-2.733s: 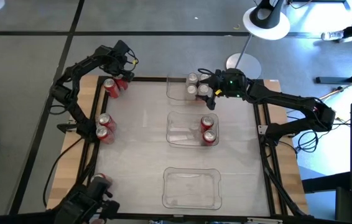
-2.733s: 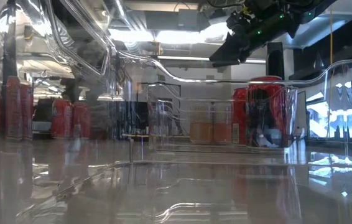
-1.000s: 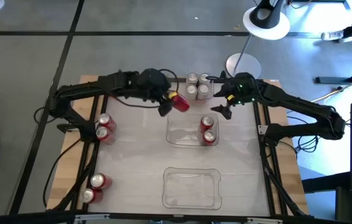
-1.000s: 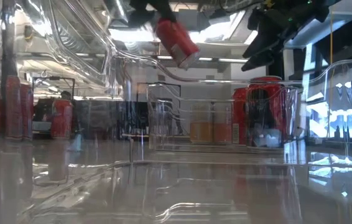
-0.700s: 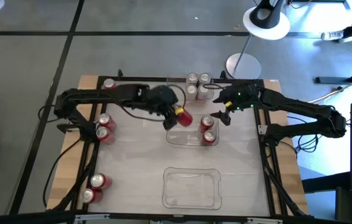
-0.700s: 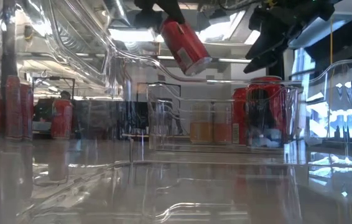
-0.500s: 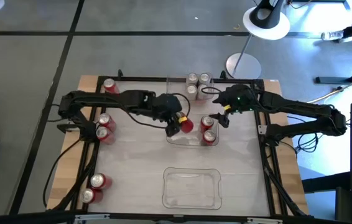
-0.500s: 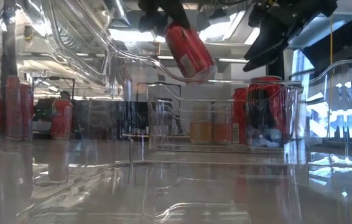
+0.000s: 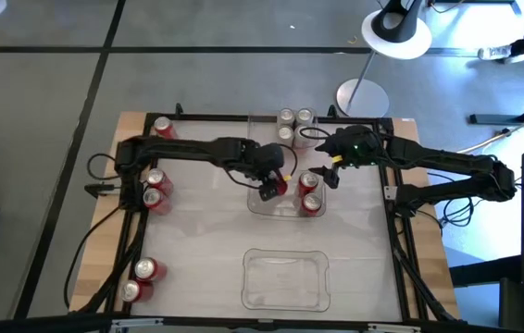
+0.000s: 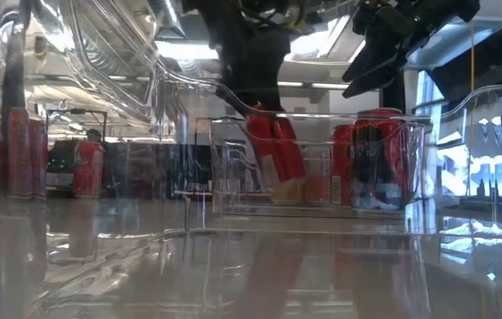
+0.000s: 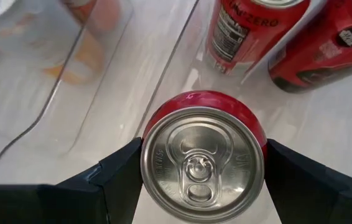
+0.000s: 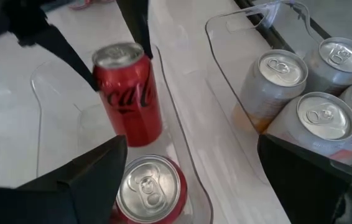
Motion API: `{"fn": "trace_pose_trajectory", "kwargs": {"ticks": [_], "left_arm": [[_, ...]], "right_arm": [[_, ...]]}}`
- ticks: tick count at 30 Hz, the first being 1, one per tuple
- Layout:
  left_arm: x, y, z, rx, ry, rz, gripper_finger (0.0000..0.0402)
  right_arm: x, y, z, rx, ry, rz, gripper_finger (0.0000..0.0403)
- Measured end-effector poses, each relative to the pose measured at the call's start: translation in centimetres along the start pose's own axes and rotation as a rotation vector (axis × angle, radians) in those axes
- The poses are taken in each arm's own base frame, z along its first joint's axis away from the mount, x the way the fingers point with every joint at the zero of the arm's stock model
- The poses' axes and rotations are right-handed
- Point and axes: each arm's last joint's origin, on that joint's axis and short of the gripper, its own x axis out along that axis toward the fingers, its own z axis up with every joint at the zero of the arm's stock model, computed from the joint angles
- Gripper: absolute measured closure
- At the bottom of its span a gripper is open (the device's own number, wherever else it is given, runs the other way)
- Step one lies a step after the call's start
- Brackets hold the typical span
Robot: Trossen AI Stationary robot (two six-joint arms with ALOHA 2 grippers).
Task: Sort soda cans
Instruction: Put the top red black soda can into the middle transparent bin
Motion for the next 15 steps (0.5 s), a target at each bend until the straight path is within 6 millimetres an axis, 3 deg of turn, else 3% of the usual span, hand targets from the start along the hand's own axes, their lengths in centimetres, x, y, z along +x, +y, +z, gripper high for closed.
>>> {"fn": "trace_pose_trajectory", "kwargs": {"ticks": [5, 10, 15], "left_arm": [[1.4, 0.1, -0.1, -0.008, 0.027, 0.004, 0.0115], [1.7, 0.5, 0.0, -0.030, 0.023, 0.011, 0.0071], [1.9, 0.4, 0.2, -0.032, 0.002, 0.007, 0.0060]], "right_arm": [[0.0, 0.0, 0.0, -0.001, 0.000, 0.000, 0.0043], [0.0, 0.0, 0.0, -0.003, 0.000, -0.001, 0.0043], [0.0, 0.0, 0.0, -0.003, 0.001, -0.001, 0.0043]]}}
